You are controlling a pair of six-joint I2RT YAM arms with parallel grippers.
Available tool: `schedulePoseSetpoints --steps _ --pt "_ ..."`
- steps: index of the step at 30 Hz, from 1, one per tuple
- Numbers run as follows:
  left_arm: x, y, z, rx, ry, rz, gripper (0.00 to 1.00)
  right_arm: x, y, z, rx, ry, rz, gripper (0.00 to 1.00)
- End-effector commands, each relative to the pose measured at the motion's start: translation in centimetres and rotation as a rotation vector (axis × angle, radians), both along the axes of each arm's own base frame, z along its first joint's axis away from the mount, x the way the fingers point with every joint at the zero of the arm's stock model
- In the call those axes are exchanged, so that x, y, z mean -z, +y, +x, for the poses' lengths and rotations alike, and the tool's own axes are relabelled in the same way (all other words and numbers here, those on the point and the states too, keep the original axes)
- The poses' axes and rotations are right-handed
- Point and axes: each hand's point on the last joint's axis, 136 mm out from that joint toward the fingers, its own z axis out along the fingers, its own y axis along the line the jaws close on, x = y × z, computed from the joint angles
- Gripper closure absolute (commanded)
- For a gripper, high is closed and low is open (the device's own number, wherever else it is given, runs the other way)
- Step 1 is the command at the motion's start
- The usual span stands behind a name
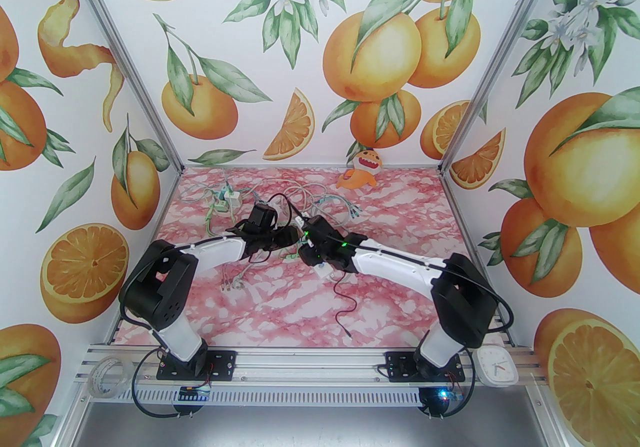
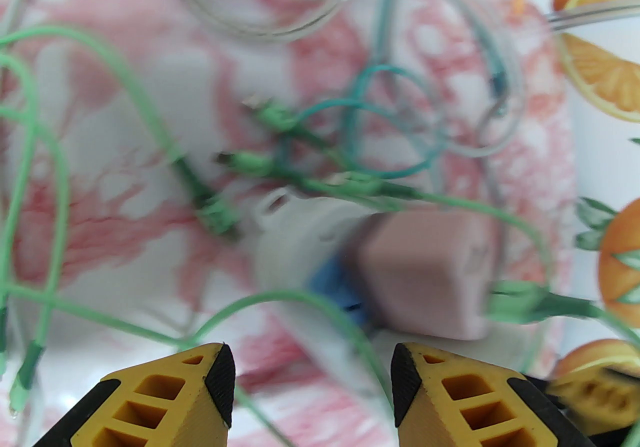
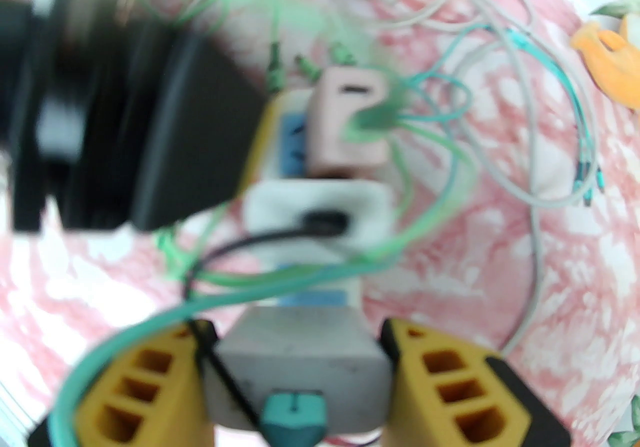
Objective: Pull the plug off the socket
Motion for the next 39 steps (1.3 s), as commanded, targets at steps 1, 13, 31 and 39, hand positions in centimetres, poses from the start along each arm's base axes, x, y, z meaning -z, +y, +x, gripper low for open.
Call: schedulePoseSetpoints --steps 1,13,31,39 --pt "2.0 1.0 -1.7 0.015 0.073 0.070 0.44 -2.0 -0.5 0.2 0.011 0.002 0.060 0.63" --pt "-1.7 0.5 -0.1 0.012 0.011 0.036 0.43 -0.5 -2.4 -0.3 0.033 0.038 0.031 0.61" --pt "-7.6 1.6 -0.6 -0.013 -0.077 0.027 0.32 1.3 -4.9 0.5 0.087 0.074 -0.019 0.60" --pt "-9.4 2.1 -0.9 -0.030 -0.114 0.024 0.26 3.4 -6.0 2.5 0.159 0.047 -0.128 0.60"
